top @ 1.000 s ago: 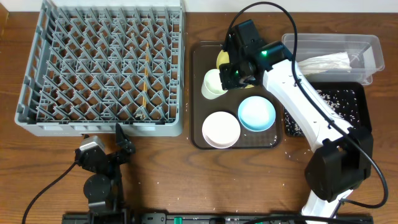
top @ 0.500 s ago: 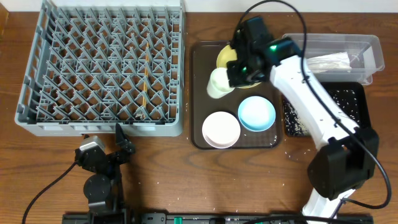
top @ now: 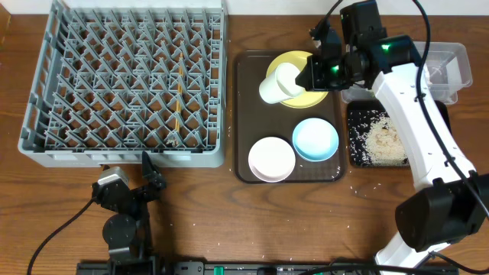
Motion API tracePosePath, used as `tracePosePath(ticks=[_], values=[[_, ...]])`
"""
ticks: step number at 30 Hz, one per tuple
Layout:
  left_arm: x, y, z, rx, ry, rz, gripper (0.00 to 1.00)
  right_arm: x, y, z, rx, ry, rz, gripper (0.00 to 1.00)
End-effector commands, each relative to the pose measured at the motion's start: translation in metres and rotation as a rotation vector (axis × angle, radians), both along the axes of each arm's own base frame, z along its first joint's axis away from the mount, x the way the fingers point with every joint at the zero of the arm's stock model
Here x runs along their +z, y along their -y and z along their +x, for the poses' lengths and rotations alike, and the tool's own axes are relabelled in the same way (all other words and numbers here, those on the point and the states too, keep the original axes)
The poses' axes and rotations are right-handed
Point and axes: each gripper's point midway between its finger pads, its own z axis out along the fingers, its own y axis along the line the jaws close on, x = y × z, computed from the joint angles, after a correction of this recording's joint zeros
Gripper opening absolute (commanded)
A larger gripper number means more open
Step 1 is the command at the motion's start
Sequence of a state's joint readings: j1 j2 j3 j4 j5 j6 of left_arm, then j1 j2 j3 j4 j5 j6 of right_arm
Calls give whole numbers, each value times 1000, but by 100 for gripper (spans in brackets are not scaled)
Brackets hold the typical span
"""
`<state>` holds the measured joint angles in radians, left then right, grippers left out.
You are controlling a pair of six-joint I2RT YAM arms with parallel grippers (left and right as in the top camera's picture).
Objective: Sort waste into correct bins and load items into the dishwasher
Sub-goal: 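Lift white cup with right gripper and tilt it toward dish rack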
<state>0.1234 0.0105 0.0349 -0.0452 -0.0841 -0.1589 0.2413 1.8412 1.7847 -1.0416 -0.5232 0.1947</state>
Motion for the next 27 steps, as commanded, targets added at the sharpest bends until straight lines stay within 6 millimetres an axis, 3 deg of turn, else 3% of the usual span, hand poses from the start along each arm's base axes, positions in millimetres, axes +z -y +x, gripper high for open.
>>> tracePosePath(ticks=[1,27], values=[[-19,-1,0,6,-50,3,92,20,-7,-3,46,43,50,1],[-19,-1,0,6,-50,3,92,20,-6,-3,68,65,35,1]])
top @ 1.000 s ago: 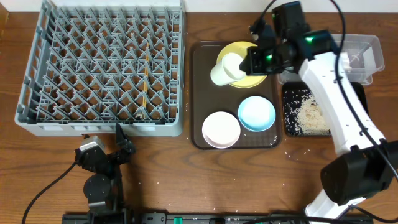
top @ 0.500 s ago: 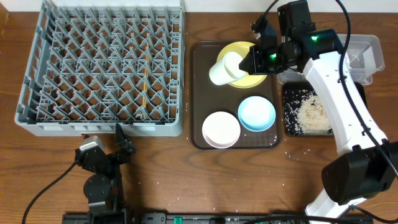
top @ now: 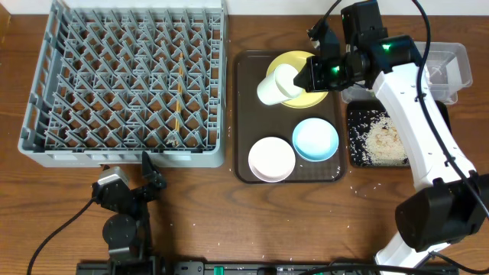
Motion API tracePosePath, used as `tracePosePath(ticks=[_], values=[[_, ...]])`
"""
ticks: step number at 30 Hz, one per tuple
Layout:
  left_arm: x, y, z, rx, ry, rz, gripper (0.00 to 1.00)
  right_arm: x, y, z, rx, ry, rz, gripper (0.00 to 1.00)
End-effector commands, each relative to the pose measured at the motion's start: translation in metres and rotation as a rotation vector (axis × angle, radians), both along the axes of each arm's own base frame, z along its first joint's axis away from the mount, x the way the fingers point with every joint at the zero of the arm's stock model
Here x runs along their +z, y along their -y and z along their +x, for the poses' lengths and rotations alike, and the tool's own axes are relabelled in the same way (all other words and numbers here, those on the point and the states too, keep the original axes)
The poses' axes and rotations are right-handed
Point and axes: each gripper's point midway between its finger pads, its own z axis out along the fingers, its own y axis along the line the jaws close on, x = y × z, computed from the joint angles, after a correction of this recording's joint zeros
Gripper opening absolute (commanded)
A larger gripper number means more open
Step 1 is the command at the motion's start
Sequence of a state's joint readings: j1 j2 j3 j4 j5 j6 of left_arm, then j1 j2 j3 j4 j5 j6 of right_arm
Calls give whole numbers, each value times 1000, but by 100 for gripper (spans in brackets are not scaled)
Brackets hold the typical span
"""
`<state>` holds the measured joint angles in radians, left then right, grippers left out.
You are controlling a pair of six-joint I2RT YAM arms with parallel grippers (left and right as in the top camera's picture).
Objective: Sort waste into correct bins and load items into the dishwasher
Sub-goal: 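Lift white cup with right gripper and tilt it toward dish rack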
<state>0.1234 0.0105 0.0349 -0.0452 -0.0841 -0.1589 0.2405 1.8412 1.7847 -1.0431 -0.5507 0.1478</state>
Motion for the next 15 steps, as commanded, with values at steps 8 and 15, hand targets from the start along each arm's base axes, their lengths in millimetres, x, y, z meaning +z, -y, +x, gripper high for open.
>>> tracePosePath(ticks=[8,15], values=[[-19,-1,0,6,-50,3,92,17,-2,-1,20,44,25,1],[-19,-1,0,6,-50,3,93,17,-2,-1,27,46,22,1]])
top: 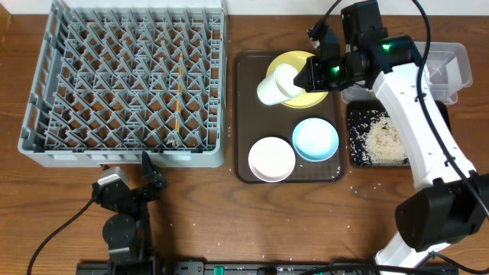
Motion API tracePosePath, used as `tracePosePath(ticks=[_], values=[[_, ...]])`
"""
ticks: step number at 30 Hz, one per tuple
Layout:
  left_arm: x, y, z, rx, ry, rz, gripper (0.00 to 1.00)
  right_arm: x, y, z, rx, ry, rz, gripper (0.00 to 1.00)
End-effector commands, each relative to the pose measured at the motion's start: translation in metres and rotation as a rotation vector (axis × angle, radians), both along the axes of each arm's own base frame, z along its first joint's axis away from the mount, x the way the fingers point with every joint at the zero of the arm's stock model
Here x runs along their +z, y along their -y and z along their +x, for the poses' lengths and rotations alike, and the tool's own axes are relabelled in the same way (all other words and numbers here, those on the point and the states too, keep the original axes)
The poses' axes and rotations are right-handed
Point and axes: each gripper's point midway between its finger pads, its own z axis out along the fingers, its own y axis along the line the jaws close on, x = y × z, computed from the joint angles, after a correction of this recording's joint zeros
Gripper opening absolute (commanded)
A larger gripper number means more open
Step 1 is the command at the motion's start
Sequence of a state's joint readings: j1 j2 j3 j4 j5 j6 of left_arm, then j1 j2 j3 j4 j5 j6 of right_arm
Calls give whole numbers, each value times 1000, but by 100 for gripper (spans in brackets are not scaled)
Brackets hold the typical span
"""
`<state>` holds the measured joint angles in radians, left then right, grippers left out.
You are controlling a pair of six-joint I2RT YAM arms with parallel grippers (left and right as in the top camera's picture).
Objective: Sort waste into correct bins and load items into the dishwasher
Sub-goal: 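Lift white cup with right gripper and tilt it toward dish rack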
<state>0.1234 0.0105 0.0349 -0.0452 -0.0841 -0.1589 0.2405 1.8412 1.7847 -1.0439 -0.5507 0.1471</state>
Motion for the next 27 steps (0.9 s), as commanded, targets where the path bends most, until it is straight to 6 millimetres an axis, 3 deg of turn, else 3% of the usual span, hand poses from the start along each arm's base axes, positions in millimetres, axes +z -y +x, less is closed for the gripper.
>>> tracePosePath(ticks=[1,4,10,18,27], values=[[-19,-1,0,6,-50,3,92,17,-2,-1,27,47,22,1],[-19,-1,0,6,-50,3,92,19,-4,-2,33,47,33,1],[-19,-1,0,6,-50,3,92,46,-27,-6,129,71,232,1],[-19,-1,0,6,-50,3,92,57,-37,-14,192,70,321,1],[-19,-2,0,8,-50,4,93,39,-42,-24,221,23,342,1]])
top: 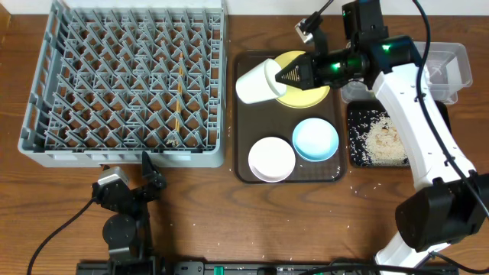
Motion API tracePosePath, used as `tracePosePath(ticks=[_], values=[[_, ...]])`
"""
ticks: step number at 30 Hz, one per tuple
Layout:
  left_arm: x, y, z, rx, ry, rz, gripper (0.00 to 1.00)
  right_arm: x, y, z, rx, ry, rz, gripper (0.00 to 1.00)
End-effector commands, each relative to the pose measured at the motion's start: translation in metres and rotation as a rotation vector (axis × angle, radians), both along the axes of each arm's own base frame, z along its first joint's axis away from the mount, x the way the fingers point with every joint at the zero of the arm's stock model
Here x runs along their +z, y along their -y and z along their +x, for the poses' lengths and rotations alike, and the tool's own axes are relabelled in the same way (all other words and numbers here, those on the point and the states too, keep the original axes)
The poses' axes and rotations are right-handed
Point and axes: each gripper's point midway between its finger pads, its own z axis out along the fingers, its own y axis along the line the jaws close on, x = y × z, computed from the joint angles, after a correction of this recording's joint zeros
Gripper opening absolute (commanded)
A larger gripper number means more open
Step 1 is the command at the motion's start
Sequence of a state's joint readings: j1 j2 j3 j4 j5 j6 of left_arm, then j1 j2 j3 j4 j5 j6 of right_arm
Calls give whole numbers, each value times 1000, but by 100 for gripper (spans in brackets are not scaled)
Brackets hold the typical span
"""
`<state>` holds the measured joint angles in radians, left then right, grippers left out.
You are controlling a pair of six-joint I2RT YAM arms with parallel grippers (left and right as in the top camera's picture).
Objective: Sort waste into correct bins and load items into the dishwasher
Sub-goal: 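Lift white cup with right gripper and tilt it toward dish rack, then raise left gripper and reach toward the cup held by right gripper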
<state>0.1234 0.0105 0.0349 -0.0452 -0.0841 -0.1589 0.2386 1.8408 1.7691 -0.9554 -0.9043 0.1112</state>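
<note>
My right gripper [283,76] is shut on a white cup [256,81], holding it tilted over the left part of the brown tray [243,114]. Under and behind the cup lies a yellow plate [306,93]. A light blue bowl [315,140] and a white bowl [271,159] sit in the tray's near half. The grey dish rack [126,80] fills the left of the table, with a thin stick lying in its grid. My left gripper [150,179] rests folded at the near edge, its jaws not readable.
A black bin [378,137] holding crumbly food waste sits right of the tray. Behind it stands a clear plastic container [447,69]. Crumbs dot the wood near the tray's front.
My right gripper with the white cup has shifted left, from over the yellow plate toward the tray's left edge. The cup tilts more on its side.
At the first two moments my right gripper held the white cup above the yellow plate, nearly still. It stayed there at the third. Now the cup hangs further left, near the dish rack's right side. The left arm never moved.
</note>
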Motion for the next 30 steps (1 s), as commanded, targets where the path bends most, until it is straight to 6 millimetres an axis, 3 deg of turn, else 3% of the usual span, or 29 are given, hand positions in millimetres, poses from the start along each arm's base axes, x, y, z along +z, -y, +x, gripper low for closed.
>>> tracePosePath(ticks=[1,12,15,18,24,30], values=[[-19,-3,0,17,-50,5,93,-2,1,-7,25,-3,31,1],[-15,-15,-4,91,-37,13,93,-10,1,-9,29,-17,38,1],[-11,10,4,-63,-14,-8,93,-10,1,-9,29,-17,38,1],[9,38,7,-224,48,-11,92,-9,0,-9,31,-19,40,1],[51,53,6,-303,60,-91,92,-3,-3,-12,55,-19,81,1],[98,93,19,-548,3,-203,92,-1,-4,-11,58,-6,89,1]])
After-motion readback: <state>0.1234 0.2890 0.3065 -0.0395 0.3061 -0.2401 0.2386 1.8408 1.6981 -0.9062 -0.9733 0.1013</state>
